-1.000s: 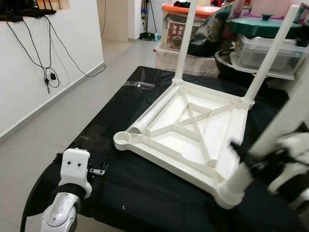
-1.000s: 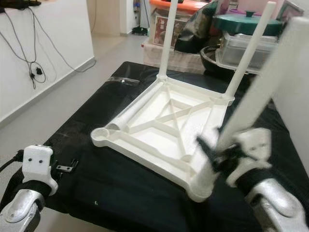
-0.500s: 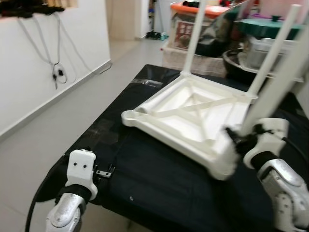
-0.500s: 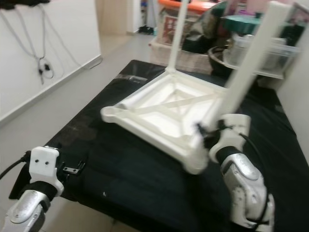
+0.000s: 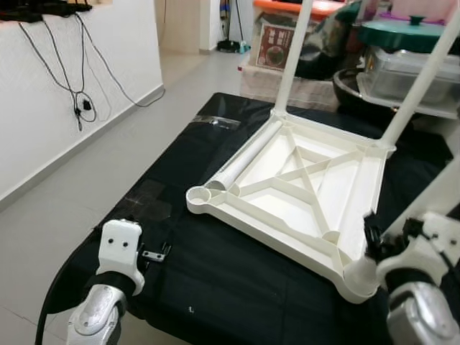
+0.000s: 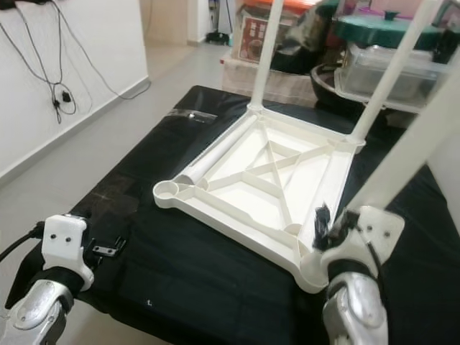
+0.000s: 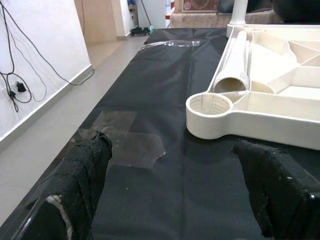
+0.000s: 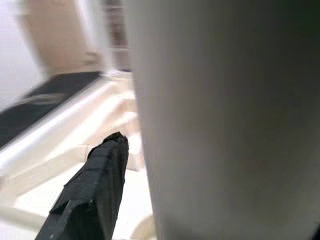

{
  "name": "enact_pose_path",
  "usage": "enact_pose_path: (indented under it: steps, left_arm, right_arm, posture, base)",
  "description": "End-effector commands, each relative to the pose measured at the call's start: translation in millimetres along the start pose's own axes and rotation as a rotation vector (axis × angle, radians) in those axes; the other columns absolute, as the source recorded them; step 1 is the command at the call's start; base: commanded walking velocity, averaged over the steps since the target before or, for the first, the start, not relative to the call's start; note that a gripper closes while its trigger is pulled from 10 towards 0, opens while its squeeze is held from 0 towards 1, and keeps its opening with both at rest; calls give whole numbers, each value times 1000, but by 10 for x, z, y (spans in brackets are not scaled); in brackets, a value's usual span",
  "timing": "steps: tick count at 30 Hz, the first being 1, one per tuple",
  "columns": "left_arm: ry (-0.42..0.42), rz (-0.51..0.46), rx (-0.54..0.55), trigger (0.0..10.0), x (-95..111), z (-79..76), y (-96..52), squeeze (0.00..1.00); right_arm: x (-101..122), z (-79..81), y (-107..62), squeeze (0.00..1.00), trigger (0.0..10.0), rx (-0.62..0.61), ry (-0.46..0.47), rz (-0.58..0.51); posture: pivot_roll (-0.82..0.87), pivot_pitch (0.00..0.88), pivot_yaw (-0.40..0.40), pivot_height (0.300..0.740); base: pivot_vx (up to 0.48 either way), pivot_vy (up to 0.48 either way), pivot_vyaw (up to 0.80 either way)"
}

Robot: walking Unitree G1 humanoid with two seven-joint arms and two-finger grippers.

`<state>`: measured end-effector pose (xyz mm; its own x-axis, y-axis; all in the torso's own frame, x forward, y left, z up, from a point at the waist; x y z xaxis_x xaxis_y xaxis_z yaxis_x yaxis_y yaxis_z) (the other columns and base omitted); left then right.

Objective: Building children table

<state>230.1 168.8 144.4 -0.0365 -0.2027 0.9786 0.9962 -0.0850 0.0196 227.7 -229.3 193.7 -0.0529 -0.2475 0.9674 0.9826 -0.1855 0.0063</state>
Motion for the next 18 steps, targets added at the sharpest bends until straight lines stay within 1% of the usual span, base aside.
enact_pose_path:
  steps: [1,2,3,4,5,6,7,9,10,11,12,13,14,15,16,17,18]
  left_arm:
    - [-7,24,-4,10000,-49,8,6,0]
    - [-7,24,-2,10000,-46,7,7,0]
    - [-7,24,-2,10000,-46,7,7,0]
    - [-10,23,1,10000,-45,7,16,0]
    - [-11,22,3,10000,-45,7,22,0]
    - [-11,22,3,10000,-45,7,22,0]
    - [-13,18,-1,10000,-36,-16,36,0]
    - [-17,13,-8,10000,-30,-48,52,0]
    - [-17,13,-8,10000,-30,-48,52,0]
    - [-19,11,-10,10000,-33,-61,61,0]
    - [-20,11,-11,10000,-37,-66,66,0]
    - [-20,11,-11,10000,-37,-66,66,0]
    - [-24,12,-12,10000,-44,-73,71,0]
    - [-28,13,-12,10000,-48,-77,73,0]
    - [-31,14,-10,10000,-50,-80,74,0]
    - [-32,15,-9,10000,-50,-82,74,0]
    - [-32,15,-7,10000,-48,-81,73,0]
  right_arm:
    - [80,34,77,0,10000,184,33,18]
    - [140,48,91,0,10000,276,30,21]
    - [140,48,91,0,10000,276,30,21]
    - [182,50,96,0,10000,393,-18,22]
    - [191,50,89,0,10000,459,-56,26]
    - [191,50,89,0,10000,459,-56,26]
    - [67,32,117,0,10000,571,-103,104]
    - [-154,-15,147,0,10000,705,-141,242]
    - [-154,-15,147,0,10000,705,-141,242]
    - [-259,-31,175,0,10000,755,-124,296]
    - [-309,-35,194,0,10000,777,-108,318]
    - [-309,-35,194,0,10000,777,-108,318]
    - [-350,-33,251,0,4745,796,-85,333]
    - [-365,-30,290,0,4745,804,-70,337]
    - [-357,-21,364,0,0,787,-41,322]
    - [-323,-17,444,0,0,745,-7,282]
    - [-281,-34,526,0,0,678,26,235]
  posture:
    - [154,0,-85,740]
    - [157,0,-86,740]
    - [157,0,-86,740]
    - [168,0,-89,740]
    - [168,0,-89,740]
    - [168,0,-89,740]
    - [181,0,-97,740]
    - [188,0,-99,740]
    - [188,0,-99,740]
    - [201,0,-101,740]
    - [201,0,-101,740]
    - [201,0,-101,740]
    - [209,0,-105,740]
    - [209,0,-105,740]
    - [221,0,-108,740]
    - [221,0,-108,740]
    - [223,0,-112,740]
  base:
    - [0,0,0]
    - [0,0,0]
    - [0,0,0]
    - [0,0,0]
    - [0,0,0]
    - [0,0,0]
    - [0,0,0]
    - [0,0,0]
    - [0,0,0]
    - [0,0,0]
    - [0,0,0]
    - [0,0,0]
    - [0,0,0]
    - [0,0,0]
    - [0,0,0]
    - [0,0,0]
    - [0,0,0]
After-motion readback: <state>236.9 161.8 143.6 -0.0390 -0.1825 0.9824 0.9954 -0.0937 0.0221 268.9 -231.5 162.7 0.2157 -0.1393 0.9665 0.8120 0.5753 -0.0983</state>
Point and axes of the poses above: a point about 5 cm out from each wrist's last joint towards the gripper, its own y axis pointing out of the wrist towards the gripper, its own x axis along the axis of the wrist's last joint, z = x × y, the point moved 1 cm from there along y, pointing out of the wrist towards the gripper, and after that the axes turned 7 degrees about y, right-handed, at the moved point
